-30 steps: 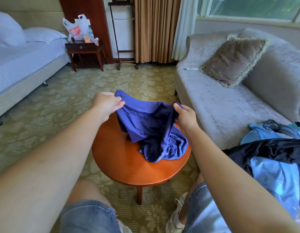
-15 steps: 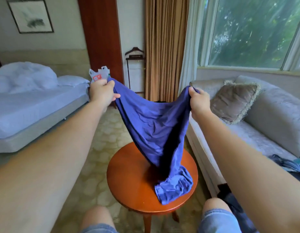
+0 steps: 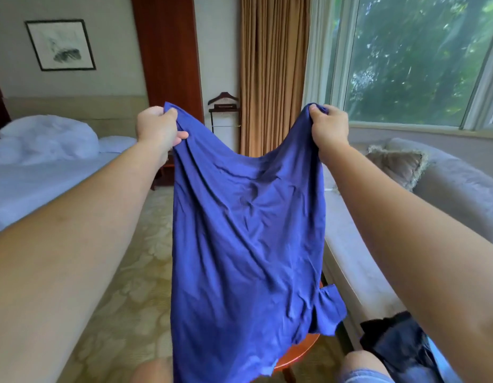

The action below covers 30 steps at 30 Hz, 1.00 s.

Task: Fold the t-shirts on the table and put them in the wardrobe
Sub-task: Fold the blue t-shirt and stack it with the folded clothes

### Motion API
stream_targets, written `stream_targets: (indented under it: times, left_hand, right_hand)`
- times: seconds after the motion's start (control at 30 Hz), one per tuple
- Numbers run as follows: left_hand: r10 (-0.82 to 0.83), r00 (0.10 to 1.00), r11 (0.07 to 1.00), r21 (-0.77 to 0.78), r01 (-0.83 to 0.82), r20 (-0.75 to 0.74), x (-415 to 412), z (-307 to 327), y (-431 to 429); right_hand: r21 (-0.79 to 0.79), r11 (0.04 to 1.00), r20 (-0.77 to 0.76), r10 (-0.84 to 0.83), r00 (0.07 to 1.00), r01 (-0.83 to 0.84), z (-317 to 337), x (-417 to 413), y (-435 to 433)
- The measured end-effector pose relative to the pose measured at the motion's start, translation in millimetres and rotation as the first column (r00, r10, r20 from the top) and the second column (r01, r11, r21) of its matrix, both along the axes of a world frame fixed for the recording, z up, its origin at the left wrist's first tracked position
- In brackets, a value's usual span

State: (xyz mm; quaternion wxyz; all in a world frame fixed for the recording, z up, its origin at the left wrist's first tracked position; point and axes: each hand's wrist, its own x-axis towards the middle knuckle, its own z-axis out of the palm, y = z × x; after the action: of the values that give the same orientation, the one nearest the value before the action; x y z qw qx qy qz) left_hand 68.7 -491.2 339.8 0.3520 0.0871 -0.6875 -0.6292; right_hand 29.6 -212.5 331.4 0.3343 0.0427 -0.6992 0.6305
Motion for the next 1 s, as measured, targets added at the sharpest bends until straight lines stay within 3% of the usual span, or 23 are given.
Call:
stream_targets:
  times: [0.13,0.23,0.3,0.4,0.47,0.53,0.7,0.87,0.93,1.0]
  left_hand:
    - [-0.098,0.984,0.982,0.177,0.071,0.146,-56.3,-29.6,-9.1]
    - [-0.150,0.950,0.964,0.252,0.080,0.273,-99.6,-61.4,-9.7]
    - [-0.170,0.933,0.951,0.302,0.071,0.317,-126.6,-73.5,-7.4]
    - [-0.129,0.962,0.951,0.305,0.051,0.242,-161.6,-52.4,-13.7]
    - [-0.079,0.982,0.962,0.273,0.030,0.172,-176.3,-19.0,-18.0]
    - [-0.085,0.995,0.952,0.299,0.065,0.055,-183.6,11.6,-20.1]
    - [-0.119,0.987,0.899,0.410,0.153,-0.106,-158.2,42.1,-22.3]
    - [-0.170,0.985,0.906,0.390,0.162,-0.014,-106.9,1.0,-21.5]
    - [-0.172,0.980,0.932,0.340,0.130,0.098,-88.8,-34.3,-24.1]
    - [-0.166,0.954,0.961,0.259,0.100,0.250,-69.4,-74.1,-28.3]
  right_hand:
    - [0.155,0.985,0.175,0.048,0.983,-0.076,-29.5,-56.1,-5.2]
    - [0.296,0.951,0.362,-0.028,0.932,-0.086,-67.2,-110.6,-7.4]
    - [0.308,0.944,0.464,-0.038,0.885,-0.121,-76.9,-138.3,-10.5]
    - [0.265,0.961,0.398,-0.035,0.917,-0.079,-50.8,-168.8,-23.6]
    - [-0.083,0.983,0.233,0.180,0.956,-0.165,-21.6,-177.8,-32.9]
    - [-0.227,0.961,0.098,0.186,0.978,-0.160,2.0,-181.1,-35.5]
    - [-0.316,0.889,-0.032,0.339,0.940,-0.331,28.0,-154.0,-22.0]
    - [-0.384,0.877,0.149,0.368,0.918,-0.290,-10.7,-107.5,15.6]
    - [-0.310,0.923,0.270,0.315,0.910,-0.228,-41.3,-96.4,38.1]
    - [-0.293,0.925,0.433,0.354,0.829,-0.242,-77.3,-78.5,47.7]
